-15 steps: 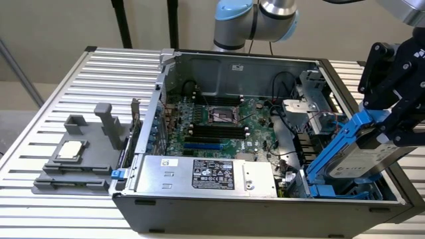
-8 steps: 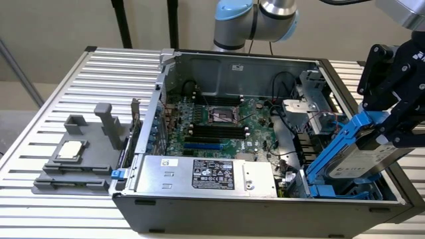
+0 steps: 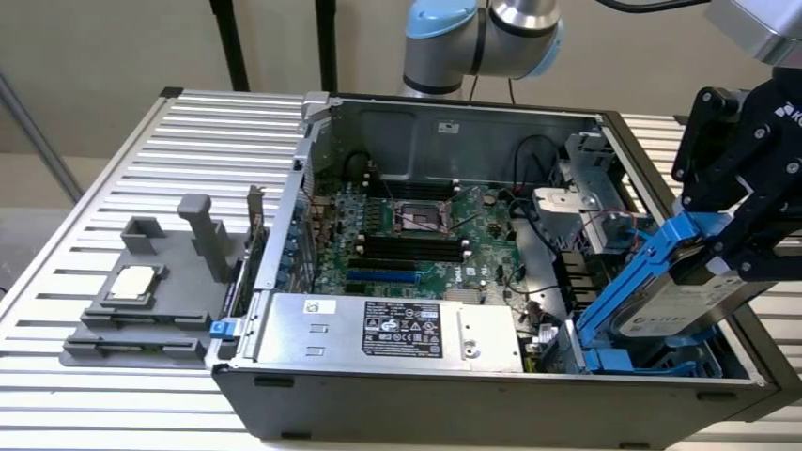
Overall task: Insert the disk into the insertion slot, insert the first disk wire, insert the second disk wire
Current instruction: 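Insert the disk into the insertion slot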
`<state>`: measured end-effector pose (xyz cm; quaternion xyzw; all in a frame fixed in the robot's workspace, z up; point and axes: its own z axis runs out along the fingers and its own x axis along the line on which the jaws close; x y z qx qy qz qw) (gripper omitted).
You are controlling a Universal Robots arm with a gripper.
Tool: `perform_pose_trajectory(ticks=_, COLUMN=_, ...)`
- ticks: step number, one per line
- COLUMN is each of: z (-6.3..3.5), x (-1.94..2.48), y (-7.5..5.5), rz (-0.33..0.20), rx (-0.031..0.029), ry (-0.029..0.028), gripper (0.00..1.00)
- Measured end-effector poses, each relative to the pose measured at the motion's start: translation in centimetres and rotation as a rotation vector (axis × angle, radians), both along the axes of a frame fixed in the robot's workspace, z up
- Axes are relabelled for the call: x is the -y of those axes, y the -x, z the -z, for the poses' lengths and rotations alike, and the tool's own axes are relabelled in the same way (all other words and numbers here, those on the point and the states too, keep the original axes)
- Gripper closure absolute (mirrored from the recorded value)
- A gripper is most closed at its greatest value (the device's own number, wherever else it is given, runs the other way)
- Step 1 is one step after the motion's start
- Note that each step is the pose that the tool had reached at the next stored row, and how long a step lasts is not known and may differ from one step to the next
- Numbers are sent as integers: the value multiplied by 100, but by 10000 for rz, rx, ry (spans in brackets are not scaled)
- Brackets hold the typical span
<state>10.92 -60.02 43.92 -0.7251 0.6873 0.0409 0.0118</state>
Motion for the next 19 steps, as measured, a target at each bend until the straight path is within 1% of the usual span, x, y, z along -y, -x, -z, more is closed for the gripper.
perform_pose_trajectory(ticks=12, z=41, x=0, y=-5, rz=-50, rx=-1, ry=-74, gripper=67)
perform_pose_trajectory(ticks=19, z=67, x=0, y=-10, rz=-74, rx=0, ry=-131, gripper=67)
